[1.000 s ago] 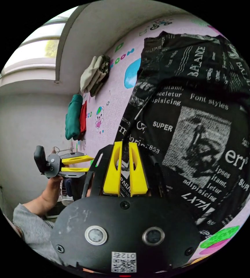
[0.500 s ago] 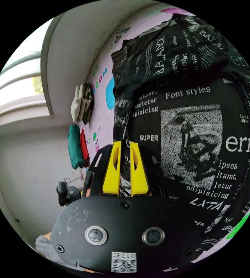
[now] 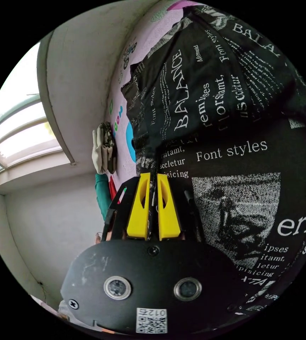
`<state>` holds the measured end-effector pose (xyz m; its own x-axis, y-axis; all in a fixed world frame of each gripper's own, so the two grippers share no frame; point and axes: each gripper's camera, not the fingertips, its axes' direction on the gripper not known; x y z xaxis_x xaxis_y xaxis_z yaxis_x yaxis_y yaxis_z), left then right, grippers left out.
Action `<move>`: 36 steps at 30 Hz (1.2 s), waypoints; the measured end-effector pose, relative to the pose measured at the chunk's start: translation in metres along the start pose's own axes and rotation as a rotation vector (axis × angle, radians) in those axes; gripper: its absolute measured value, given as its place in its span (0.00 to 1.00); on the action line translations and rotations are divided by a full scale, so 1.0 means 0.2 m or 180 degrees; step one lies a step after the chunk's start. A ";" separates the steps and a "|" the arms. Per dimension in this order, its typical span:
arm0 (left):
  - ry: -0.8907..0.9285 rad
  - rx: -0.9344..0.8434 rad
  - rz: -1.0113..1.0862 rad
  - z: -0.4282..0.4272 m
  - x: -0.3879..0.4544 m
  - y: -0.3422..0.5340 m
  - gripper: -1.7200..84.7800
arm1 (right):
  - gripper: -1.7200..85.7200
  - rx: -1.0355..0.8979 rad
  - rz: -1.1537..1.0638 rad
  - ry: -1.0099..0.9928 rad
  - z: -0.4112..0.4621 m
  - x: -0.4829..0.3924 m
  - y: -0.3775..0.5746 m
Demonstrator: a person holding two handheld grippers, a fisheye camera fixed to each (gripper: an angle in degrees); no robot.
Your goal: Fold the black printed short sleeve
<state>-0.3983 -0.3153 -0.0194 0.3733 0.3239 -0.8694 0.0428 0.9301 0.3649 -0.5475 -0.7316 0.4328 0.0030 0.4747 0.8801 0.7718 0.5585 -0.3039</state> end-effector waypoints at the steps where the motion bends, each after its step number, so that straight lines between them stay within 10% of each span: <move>1: 0.0101 0.0052 0.0029 -0.01 0.00 0.00 0.03 | 0.03 0.0041 -0.0026 -0.0021 -0.03 0.00 0.02; 12: 0.0668 0.0156 -0.0049 0.13 -0.01 -0.13 0.03 | 0.02 0.0080 -0.0473 0.0938 -0.19 -0.04 0.19; 26: -0.0084 -0.0146 -0.0488 0.12 -0.34 -0.11 0.05 | 0.05 -0.1011 -0.1868 0.1987 -0.62 -0.31 0.91; 36: 0.0084 -0.0765 -0.0480 0.33 -0.43 -0.29 0.07 | 0.09 -0.1357 -0.0450 0.1549 -0.92 0.58 1.32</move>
<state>-0.3713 -0.4081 0.0569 0.3551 0.1801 -0.9173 -0.1260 0.9815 0.1439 -0.2264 -0.6541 0.5207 0.0930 -0.0009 0.9957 0.9696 0.2274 -0.0903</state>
